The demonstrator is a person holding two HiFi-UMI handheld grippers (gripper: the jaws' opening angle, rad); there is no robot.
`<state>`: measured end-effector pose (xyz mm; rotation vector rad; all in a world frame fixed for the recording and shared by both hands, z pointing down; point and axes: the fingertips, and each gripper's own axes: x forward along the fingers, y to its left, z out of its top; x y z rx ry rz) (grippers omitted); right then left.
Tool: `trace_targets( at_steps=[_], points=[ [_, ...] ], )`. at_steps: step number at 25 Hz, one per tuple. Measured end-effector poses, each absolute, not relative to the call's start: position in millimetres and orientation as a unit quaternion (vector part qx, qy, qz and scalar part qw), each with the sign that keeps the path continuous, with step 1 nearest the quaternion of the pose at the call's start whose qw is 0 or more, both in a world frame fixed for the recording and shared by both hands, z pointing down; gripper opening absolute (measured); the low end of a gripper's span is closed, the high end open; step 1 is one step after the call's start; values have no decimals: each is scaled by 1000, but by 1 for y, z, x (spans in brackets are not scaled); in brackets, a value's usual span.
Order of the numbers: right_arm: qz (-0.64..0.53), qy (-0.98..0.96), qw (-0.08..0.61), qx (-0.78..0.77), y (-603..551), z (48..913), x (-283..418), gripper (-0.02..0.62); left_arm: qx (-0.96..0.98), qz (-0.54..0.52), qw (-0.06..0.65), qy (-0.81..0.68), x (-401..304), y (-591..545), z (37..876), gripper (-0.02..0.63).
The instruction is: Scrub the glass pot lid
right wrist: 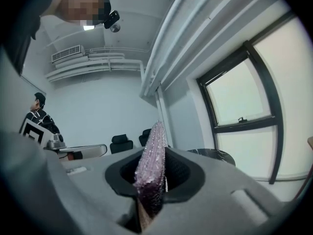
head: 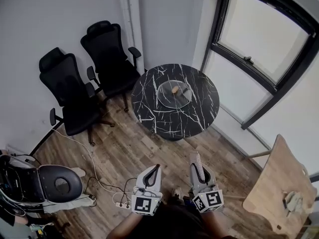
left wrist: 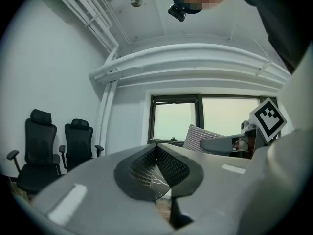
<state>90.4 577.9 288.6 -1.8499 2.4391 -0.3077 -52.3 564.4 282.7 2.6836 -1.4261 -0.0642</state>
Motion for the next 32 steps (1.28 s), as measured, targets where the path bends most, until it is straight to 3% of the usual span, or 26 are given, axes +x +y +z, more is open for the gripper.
trace_targets(
  at_steps=[21, 32],
  points=[
    [-111, 812, 36, -572, 556, 309, 163, 74, 870, -11, 43, -490, 21, 550, 286, 3],
    [-133, 824, 14, -551, 505, 333, 165, 74, 857, 26, 37, -513, 18, 514, 305, 3]
  ],
)
